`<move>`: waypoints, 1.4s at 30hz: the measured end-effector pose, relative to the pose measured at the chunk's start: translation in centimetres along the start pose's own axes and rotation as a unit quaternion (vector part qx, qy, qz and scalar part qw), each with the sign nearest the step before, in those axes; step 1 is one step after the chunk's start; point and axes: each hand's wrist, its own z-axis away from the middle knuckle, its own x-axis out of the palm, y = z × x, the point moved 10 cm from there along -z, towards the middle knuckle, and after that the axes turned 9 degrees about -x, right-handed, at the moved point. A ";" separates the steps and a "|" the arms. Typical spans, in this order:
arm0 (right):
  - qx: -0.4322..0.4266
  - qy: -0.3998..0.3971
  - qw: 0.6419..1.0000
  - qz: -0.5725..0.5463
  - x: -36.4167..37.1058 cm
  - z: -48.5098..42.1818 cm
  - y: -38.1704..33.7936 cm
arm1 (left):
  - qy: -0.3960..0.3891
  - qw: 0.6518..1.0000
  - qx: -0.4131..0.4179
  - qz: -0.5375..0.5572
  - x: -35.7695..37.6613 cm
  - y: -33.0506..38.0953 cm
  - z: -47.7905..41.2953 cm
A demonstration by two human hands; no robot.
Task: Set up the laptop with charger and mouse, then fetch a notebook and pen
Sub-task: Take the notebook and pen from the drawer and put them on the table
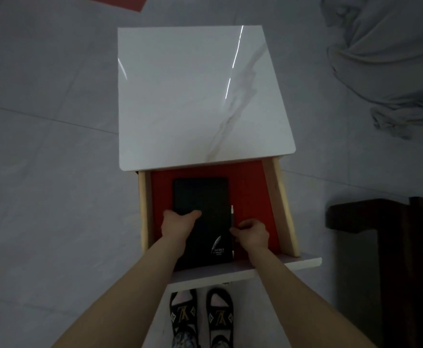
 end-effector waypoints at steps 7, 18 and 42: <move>-0.016 -0.058 0.998 0.016 0.4 -0.6 0.0 | 0.047 0.999 -0.012 -0.006 -1.1 0.1 -1.5; -0.042 -0.090 0.992 0.075 -0.2 -0.6 -0.6 | -0.085 0.994 0.060 -0.023 0.6 1.7 3.3; -0.167 -0.049 0.968 0.181 -0.1 0.3 -6.3 | -0.104 0.983 -0.092 0.120 -2.3 -1.1 3.2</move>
